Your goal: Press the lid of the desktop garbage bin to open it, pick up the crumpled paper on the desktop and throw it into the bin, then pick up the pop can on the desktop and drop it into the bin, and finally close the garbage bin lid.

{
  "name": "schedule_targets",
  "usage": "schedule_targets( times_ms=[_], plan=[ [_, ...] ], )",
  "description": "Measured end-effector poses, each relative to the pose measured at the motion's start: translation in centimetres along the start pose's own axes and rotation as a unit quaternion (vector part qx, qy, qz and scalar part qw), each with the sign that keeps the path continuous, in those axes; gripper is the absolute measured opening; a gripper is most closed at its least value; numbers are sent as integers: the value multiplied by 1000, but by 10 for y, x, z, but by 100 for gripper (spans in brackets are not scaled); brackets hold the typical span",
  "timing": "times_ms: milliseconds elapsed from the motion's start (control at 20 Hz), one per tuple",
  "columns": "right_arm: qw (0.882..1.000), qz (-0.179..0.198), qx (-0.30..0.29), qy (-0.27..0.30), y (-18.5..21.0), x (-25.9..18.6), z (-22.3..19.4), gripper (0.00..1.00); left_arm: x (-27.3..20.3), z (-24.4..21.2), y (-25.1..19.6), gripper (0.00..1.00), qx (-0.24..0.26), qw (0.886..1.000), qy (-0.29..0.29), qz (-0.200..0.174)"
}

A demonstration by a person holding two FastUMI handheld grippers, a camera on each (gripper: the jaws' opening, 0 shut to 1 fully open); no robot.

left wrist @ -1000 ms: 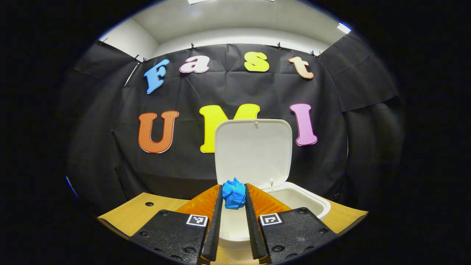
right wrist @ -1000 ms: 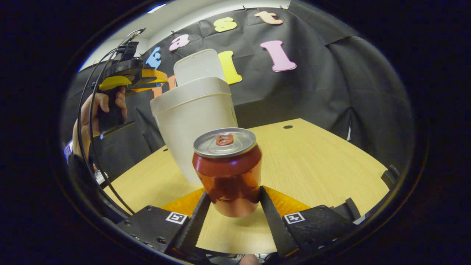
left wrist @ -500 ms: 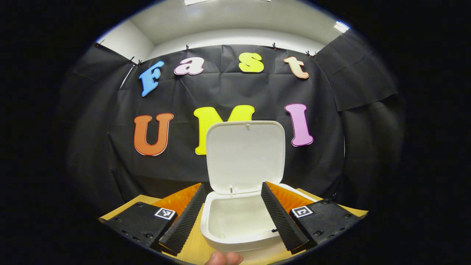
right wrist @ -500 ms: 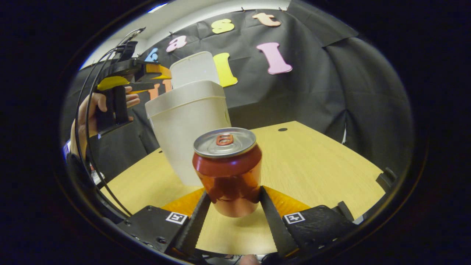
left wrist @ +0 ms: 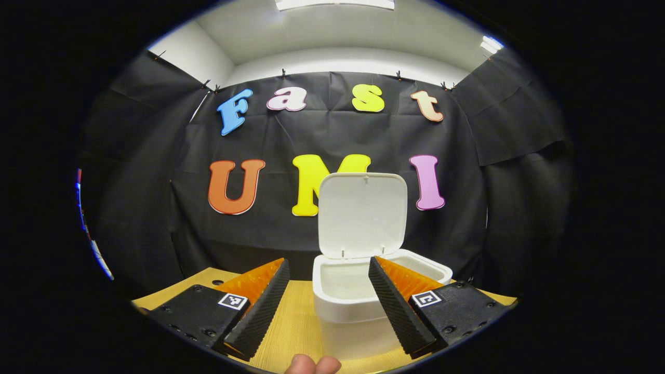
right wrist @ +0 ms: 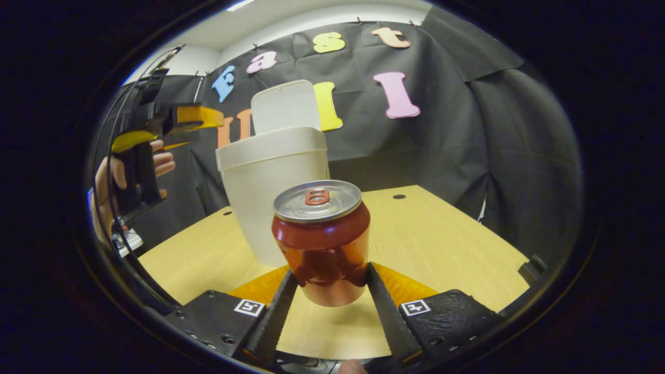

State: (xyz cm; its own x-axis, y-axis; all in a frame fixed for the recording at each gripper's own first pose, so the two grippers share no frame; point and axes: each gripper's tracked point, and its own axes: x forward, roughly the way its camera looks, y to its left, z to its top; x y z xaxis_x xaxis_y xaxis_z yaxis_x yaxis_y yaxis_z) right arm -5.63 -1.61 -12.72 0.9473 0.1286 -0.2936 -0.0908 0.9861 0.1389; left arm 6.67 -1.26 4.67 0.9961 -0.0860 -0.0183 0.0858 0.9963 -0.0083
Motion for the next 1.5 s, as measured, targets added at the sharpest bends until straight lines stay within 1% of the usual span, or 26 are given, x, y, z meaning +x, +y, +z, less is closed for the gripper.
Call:
schedule_targets(
  times_ms=[100,200,350,550,750,900,1050,1200,1350,1500],
  plan=[
    [1000,9,-10,-16,7,-3,22,80,-18,-22,12,98,-11,1000,18,7],
    [999,19,-19,-33,15,-5,47,80,-37,-36,27,98,-18,999,23,20],
    [998,39,-25,-49,24,1,84,80,-57,-51,46,99,1,999,25,38],
    [995,53,-39,-70,36,10,137,80,-74,-59,52,98,8,999,21,31],
    [992,78,-52,-84,63,25,182,80,-84,-72,48,99,25,999,29,18],
    [990,98,-57,-88,85,44,211,80,-90,-79,50,98,17,999,33,18],
    [988,102,-78,-88,99,69,228,79,-95,-81,54,99,5,999,38,16],
    [987,95,-100,-78,108,100,237,79,-99,-80,65,99,12,999,33,28],
    [988,92,-106,-57,115,128,235,80,-101,-78,74,99,16,999,28,39],
    [990,94,-99,-35,120,149,228,80,-101,-80,79,99,18,998,33,43]
  ],
)
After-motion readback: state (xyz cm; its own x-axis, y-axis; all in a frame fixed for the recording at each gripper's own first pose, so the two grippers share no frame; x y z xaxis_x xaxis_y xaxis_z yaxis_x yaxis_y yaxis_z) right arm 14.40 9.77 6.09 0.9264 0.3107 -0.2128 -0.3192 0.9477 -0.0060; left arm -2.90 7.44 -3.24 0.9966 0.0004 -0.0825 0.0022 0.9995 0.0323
